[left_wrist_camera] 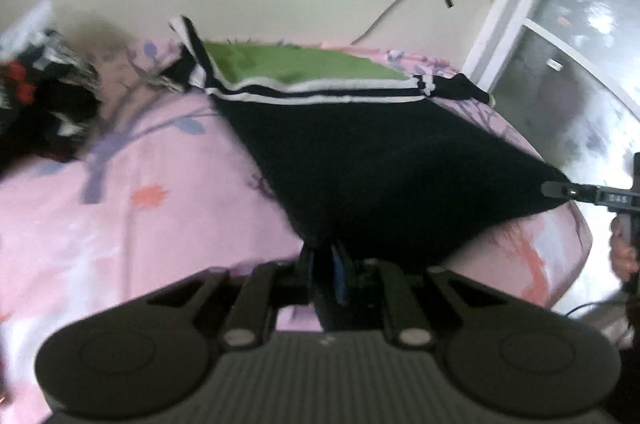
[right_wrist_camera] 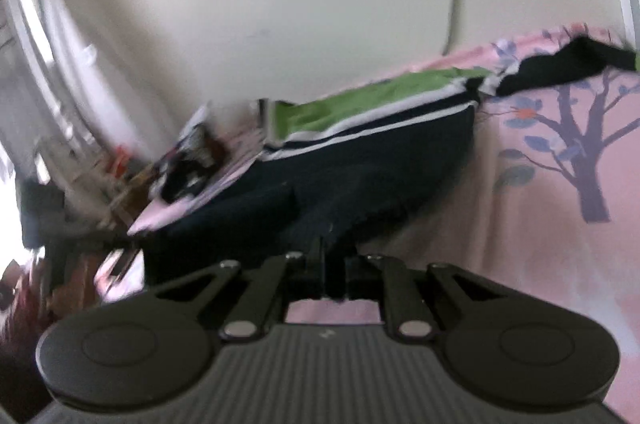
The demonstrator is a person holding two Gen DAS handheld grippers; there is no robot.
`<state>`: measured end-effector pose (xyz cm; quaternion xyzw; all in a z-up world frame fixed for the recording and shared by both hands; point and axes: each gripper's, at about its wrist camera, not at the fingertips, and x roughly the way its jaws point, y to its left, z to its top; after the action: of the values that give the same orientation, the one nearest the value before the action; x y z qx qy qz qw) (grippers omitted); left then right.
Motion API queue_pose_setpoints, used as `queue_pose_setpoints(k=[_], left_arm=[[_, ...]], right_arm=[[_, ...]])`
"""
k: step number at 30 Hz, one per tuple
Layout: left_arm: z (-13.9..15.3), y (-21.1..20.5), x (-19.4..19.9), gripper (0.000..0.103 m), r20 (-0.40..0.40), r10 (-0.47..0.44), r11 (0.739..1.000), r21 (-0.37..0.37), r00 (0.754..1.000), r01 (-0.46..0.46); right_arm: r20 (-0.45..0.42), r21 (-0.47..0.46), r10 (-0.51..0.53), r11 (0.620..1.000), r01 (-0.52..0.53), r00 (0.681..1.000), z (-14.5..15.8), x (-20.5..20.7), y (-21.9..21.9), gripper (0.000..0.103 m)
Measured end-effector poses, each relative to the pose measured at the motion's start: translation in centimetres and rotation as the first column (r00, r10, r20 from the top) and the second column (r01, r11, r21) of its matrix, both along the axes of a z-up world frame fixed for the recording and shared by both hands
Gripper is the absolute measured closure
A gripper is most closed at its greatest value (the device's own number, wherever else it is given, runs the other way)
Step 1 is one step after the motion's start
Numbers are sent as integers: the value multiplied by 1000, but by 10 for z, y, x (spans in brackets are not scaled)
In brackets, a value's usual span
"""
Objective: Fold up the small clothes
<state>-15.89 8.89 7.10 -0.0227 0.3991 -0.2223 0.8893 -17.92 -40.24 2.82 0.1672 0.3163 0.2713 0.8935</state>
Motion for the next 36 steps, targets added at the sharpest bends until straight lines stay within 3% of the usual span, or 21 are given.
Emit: queue_pose_setpoints(k=[3, 6, 9, 10, 12, 13, 15, 17, 20, 25, 27, 29, 31, 35, 36], left_arm=[[-3, 11, -26, 93, -34, -6, 1000, 18, 999, 6], [-21, 15, -28, 86, -63, 16, 998, 67, 998, -12], [-18, 30, -10, 71, -30, 129, 988, 87, 991, -126], [-12, 39, -2, 63, -10, 159, 985, 71, 987, -158], [6, 55, 16, 47, 54, 241, 970, 25, 969, -242], [13, 64, 26, 44, 82, 278, 960, 0, 957, -279], [24, 81, 53, 44, 116, 356, 935, -44, 927, -353], [24, 97, 90, 45, 110, 422, 907, -41, 900, -420], [11, 113, 144, 54, 3, 425, 901, -96, 905, -423], [-9, 92, 228, 59, -69, 418, 900, -101, 906, -424], [-21, 88, 258, 59, -99, 444, 888, -86, 891, -452], [-37, 81, 286, 59, -158, 456, 876, -94, 876, -473], [-51, 78, 307, 59, -205, 492, 850, -98, 846, -518], [-72, 84, 328, 60, -268, 513, 799, -199, 815, -568], [-73, 82, 329, 68, -265, 522, 789, -211, 811, -577]], right_arm=[[-66, -18, 51, 998, -52, 997, -6, -32, -1, 96], [-118, -155, 62, 985, -80, 991, -21, -35, 6, 91], [-60, -228, -67, 972, 52, 996, -13, -19, -12, 55], [-24, -219, -123, 969, 114, 992, -6, -12, -20, 49], [9, -141, -198, 970, 197, 980, 8, 8, -34, 49], [19, -89, -224, 970, 225, 974, 13, 20, -36, 49], [23, 8, -230, 973, 230, 973, 15, 50, -28, 49], [2, 57, -198, 979, 198, 980, 9, 79, -7, 49], [-32, 101, -106, 989, 109, 994, -12, 123, 40, 50], [-128, 92, -63, 993, 75, 990, -58, 183, 89, 49], [-69, 126, -74, 989, 82, 995, -67, 182, 91, 50], [-68, 134, -79, 987, 87, 995, -67, 182, 88, 53], [-70, 150, -84, 984, 94, 994, -69, 180, 87, 53], [-76, 171, -76, 981, 88, 994, -71, 182, 82, 53], [-77, 174, -75, 981, 87, 994, -70, 183, 83, 52]])
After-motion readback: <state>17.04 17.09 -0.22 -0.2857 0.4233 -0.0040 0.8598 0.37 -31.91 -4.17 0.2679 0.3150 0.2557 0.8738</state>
